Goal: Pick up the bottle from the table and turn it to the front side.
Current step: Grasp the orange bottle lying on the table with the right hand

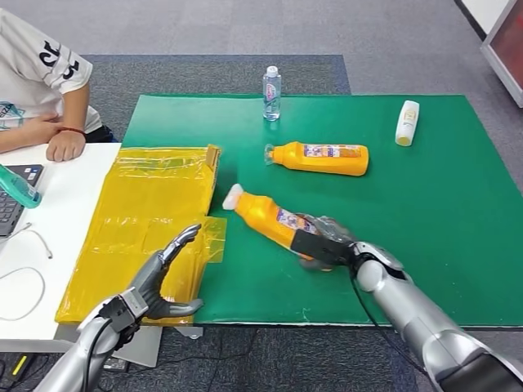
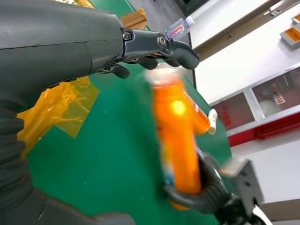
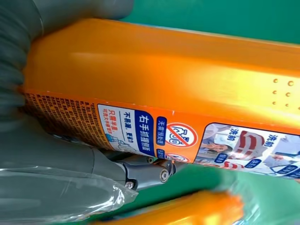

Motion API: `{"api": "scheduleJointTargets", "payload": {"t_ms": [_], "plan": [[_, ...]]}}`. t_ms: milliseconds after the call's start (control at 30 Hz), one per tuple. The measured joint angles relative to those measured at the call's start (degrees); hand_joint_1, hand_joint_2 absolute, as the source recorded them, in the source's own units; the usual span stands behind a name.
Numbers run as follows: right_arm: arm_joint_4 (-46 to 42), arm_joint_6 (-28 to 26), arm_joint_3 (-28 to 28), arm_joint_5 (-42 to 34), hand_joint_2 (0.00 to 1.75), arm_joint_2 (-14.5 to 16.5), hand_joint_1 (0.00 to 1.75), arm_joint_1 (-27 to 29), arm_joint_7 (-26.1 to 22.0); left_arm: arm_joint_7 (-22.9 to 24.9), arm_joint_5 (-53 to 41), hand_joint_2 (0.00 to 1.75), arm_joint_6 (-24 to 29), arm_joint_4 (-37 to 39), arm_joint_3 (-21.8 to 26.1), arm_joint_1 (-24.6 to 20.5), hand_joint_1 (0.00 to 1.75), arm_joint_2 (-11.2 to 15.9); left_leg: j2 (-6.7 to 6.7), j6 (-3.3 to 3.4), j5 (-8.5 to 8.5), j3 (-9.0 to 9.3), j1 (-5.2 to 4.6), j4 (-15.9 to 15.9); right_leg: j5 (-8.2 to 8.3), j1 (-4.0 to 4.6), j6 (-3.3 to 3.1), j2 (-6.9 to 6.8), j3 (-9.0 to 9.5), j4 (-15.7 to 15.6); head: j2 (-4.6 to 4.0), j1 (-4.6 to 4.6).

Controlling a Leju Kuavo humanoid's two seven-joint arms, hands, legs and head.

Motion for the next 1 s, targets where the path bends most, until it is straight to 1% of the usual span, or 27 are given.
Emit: {"api": "scheduleJointTargets", "payload": {"t_ms": [67, 133, 267, 433, 533, 600, 667, 733, 833, 900, 1000], "plan": [[-3.5, 1.7, -4.7, -4.8, 1.75, -1.2, 1.75, 3.8, -2.3, 0.0, 0.0, 1.75, 0.0, -0.8, 0.4, 0.9, 0.0, 0.3, -0.02, 0.01, -0.03, -0.03, 0.0, 0.0, -0.02, 0.0, 0.02, -0.01, 0.0, 0.0, 0.0, 0.01], [-7.8, 4.6, -9.9, -10.1, 1.75, -2.0, 1.75, 8.3, -4.7, 0.0, -0.2, 1.75, 0.0, -1.5, 0.8, 1.8, 0.0, 0.5, -0.03, 0.01, -0.05, -0.09, -0.01, 0.0, -0.03, -0.01, 0.02, -0.01, -0.05, 0.0, 0.0, 0.0], [-15.5, 9.2, -18.8, -18.0, 1.75, -2.4, 1.75, 15.6, -7.9, 0.0, -0.6, 1.75, -0.4, -2.7, 1.2, 3.1, 0.0, 0.7, -0.02, 0.0, -0.06, -0.25, 0.0, 0.0, -0.07, 0.0, -0.02, -0.01, -0.23, 0.0, 0.0, -0.01], [-21.6, 11.8, -25.9, -22.0, 1.75, -2.4, 1.75, 20.3, -8.4, 0.0, -0.8, 1.75, -0.9, -3.2, 1.5, 4.0, 0.0, 0.7, -0.02, -0.01, -0.07, -0.29, 0.0, 0.0, -0.09, 0.01, -0.04, -0.01, -0.27, 0.0, 0.0, 0.0], [-24.4, 15.8, -29.3, -26.1, 1.75, -1.9, 1.75, 22.6, -8.6, 0.0, -0.7, 1.75, -2.5, -3.3, 1.8, 4.3, 0.0, 0.8, -0.02, -0.01, -0.07, -0.31, -0.01, 0.0, -0.08, 0.0, -0.04, -0.01, -0.27, 0.0, 0.0, 0.0], [-26.0, 18.1, -31.1, -27.7, 1.75, -1.4, 1.75, 23.7, -8.9, 0.0, 0.9, 1.75, -4.3, -3.3, 1.9, 4.4, 0.0, 1.0, -0.02, -0.01, -0.07, -0.31, -0.01, 0.0, -0.08, 0.0, -0.04, -0.01, -0.28, 0.0, 0.0, -0.01], [-27.1, 18.9, -32.2, -27.8, 1.75, -0.8, 1.75, 24.5, -8.9, 0.0, 3.7, 1.75, -6.9, -3.1, 1.9, 4.4, 0.0, 1.2, -0.02, -0.02, -0.07, -0.31, 0.0, 0.0, -0.08, 0.0, -0.04, -0.01, -0.29, 0.0, 0.0, -0.01], [-28.0, 18.8, -32.6, -26.3, 1.75, -0.2, 1.75, 24.9, -8.9, 0.0, 7.1, 1.75, -10.9, -2.8, 1.8, 4.2, 0.0, 1.5, -0.02, -0.03, -0.06, -0.31, 0.0, 0.0, -0.08, 0.01, -0.05, -0.01, -0.31, 0.0, 0.0, -0.01], [-29.0, 17.2, -32.3, -22.1, 1.75, 0.9, 1.75, 24.9, -8.9, 0.0, 10.7, 1.75, -16.7, -2.1, 1.8, 3.0, 0.0, 2.1, -0.02, -0.06, -0.03, -0.31, 0.0, 0.0, -0.07, 0.01, -0.06, -0.01, -0.32, 0.0, 0.0, -0.01], [-29.4, 16.4, -32.0, -20.7, 1.75, 1.6, 1.75, 24.9, -8.8, 0.0, 11.6, 1.75, -18.2, -1.5, 1.8, 2.3, 0.0, 2.4, -0.02, -0.07, -0.01, -0.31, 0.01, 0.0, -0.07, 0.01, -0.07, -0.01, -0.32, 0.1, 0.0, -0.01], [-30.0, 16.1, -31.7, -19.9, 1.75, 2.3, 1.75, 24.9, -9.0, 0.0, 12.0, 1.75, -18.9, -0.6, 1.8, 1.4, 0.0, 2.7, -0.02, -0.06, 0.0, -0.31, 0.01, 0.0, -0.07, 0.01, -0.06, -0.02, -0.32, 0.1, 0.0, -0.01]]}}
